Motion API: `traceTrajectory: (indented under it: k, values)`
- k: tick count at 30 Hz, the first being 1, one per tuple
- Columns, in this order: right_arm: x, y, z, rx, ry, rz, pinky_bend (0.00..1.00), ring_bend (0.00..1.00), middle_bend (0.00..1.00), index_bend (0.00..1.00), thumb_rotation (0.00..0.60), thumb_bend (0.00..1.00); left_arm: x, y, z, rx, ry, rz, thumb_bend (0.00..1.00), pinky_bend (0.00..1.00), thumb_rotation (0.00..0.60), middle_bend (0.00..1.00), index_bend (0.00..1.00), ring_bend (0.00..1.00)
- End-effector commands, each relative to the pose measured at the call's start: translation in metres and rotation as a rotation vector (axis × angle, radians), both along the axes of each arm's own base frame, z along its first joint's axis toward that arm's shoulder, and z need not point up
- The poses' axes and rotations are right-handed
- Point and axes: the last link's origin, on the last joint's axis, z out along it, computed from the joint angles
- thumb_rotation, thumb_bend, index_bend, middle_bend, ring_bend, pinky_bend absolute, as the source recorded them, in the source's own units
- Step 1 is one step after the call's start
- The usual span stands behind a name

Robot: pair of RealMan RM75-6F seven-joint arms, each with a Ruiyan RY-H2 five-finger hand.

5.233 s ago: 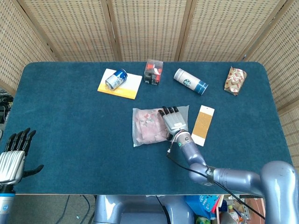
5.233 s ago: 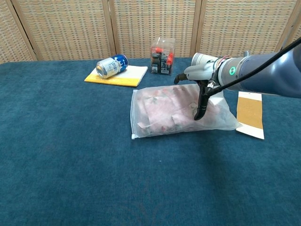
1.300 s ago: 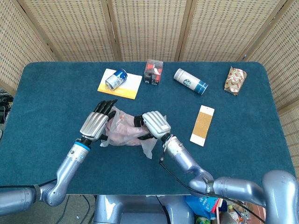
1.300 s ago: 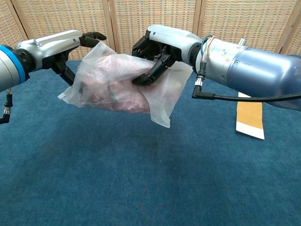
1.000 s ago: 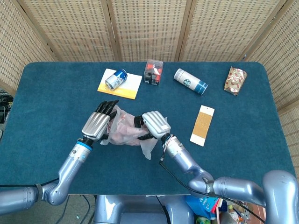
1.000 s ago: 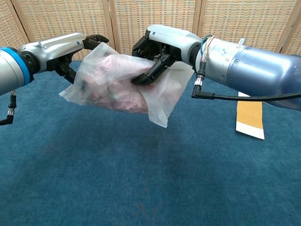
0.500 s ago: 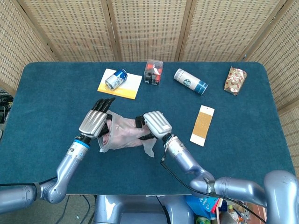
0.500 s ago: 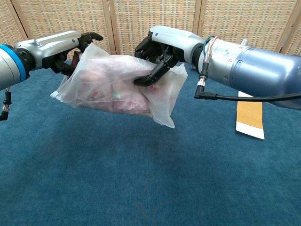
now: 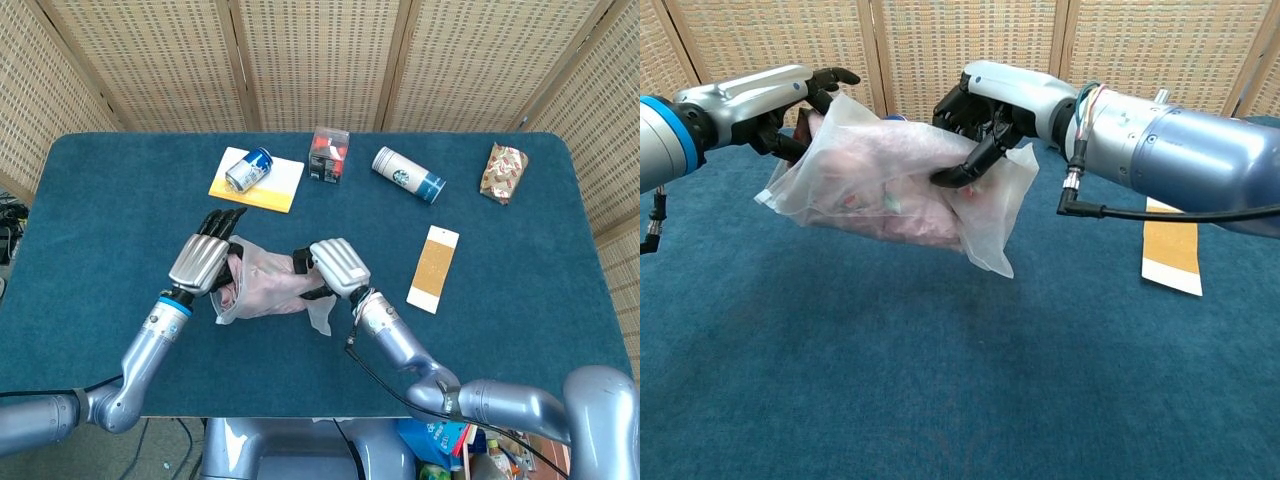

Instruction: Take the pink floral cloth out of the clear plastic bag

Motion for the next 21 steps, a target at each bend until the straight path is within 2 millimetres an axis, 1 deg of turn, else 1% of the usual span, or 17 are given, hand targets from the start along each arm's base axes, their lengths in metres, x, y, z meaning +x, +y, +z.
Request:
traceTrajectory:
  k: [1, 2, 3, 4, 5, 6, 10, 14, 15, 17, 18, 19, 21]
  values:
    - [-0.002, 0.0, -0.001, 0.002, 0.007, -0.004, 0.55, 0.43, 0.44, 0.52, 0.6, 0.81, 0.0, 0.003, -0.001, -0.008, -0.007, -0.001, 0.66, 0.0, 0.6, 0.0, 0.73, 0.0]
    - [-0.008, 0.001, -0.003, 0.023, 0.038, -0.009, 0.41, 0.3, 0.29, 0.38, 0.6, 0.57, 0.0, 0.005, -0.003, -0.013, -0.011, -0.002, 0.66, 0.0, 0.6, 0.0, 0.73, 0.0]
    - [-0.011, 0.001, -0.003, 0.042, 0.065, -0.014, 0.26, 0.15, 0.15, 0.21, 0.6, 0.31, 0.0, 0.007, -0.005, -0.017, -0.016, -0.003, 0.66, 0.0, 0.6, 0.0, 0.73, 0.0]
    - [-0.013, 0.001, -0.002, 0.057, 0.089, -0.02, 0.16, 0.08, 0.08, 0.12, 0.6, 0.17, 0.001, 0.009, -0.007, -0.026, -0.025, -0.002, 0.66, 0.0, 0.6, 0.0, 0.73, 0.0]
    - [-0.015, 0.001, 0.0, 0.066, 0.109, -0.027, 0.06, 0.01, 0.01, 0.04, 0.6, 0.06, 0.001, 0.011, -0.009, -0.037, -0.033, 0.001, 0.66, 0.0, 0.6, 0.0, 0.73, 0.0]
    - [-0.018, 0.002, 0.003, 0.07, 0.132, -0.034, 0.01, 0.0, 0.0, 0.0, 0.6, 0.01, 0.001, 0.014, -0.011, -0.047, -0.034, 0.002, 0.66, 0.0, 0.6, 0.0, 0.73, 0.0]
    - [-0.034, 0.005, 0.016, 0.053, 0.199, -0.055, 0.0, 0.0, 0.0, 0.0, 0.6, 0.0, 0.0, 0.023, -0.019, -0.072, -0.026, 0.003, 0.66, 0.0, 0.6, 0.0, 0.73, 0.0]
    - [-0.062, 0.01, 0.031, 0.018, 0.291, -0.054, 0.0, 0.0, 0.0, 0.0, 0.6, 0.0, 0.003, 0.028, -0.02, -0.078, -0.029, -0.008, 0.66, 0.0, 0.6, 0.0, 0.73, 0.0]
    - [-0.072, 0.011, 0.035, 0.003, 0.328, -0.05, 0.0, 0.0, 0.0, 0.0, 0.6, 0.0, 0.005, 0.029, -0.019, -0.077, -0.037, -0.013, 0.66, 0.0, 0.6, 0.0, 0.73, 0.0]
    - [-0.088, 0.015, 0.041, -0.016, 0.374, -0.044, 0.0, 0.0, 0.0, 0.0, 0.6, 0.0, 0.008, 0.03, -0.018, -0.072, -0.046, -0.023, 0.66, 0.0, 0.6, 0.0, 0.73, 0.0]
    - [-0.102, 0.017, 0.045, -0.029, 0.418, -0.038, 0.0, 0.0, 0.0, 0.0, 0.6, 0.0, 0.012, 0.03, -0.017, -0.072, -0.062, -0.027, 0.66, 0.0, 0.6, 0.0, 0.73, 0.0]
    - [-0.11, 0.02, 0.047, -0.04, 0.449, -0.029, 0.0, 0.0, 0.0, 0.0, 0.6, 0.0, 0.014, 0.031, -0.016, -0.071, -0.07, -0.03, 0.66, 0.0, 0.6, 0.0, 0.73, 0.0]
    - [-0.121, 0.022, 0.05, -0.059, 0.488, -0.008, 0.0, 0.0, 0.0, 0.0, 0.6, 0.0, 0.016, 0.032, -0.015, -0.067, -0.073, -0.036, 0.66, 0.0, 0.6, 0.0, 0.73, 0.0]
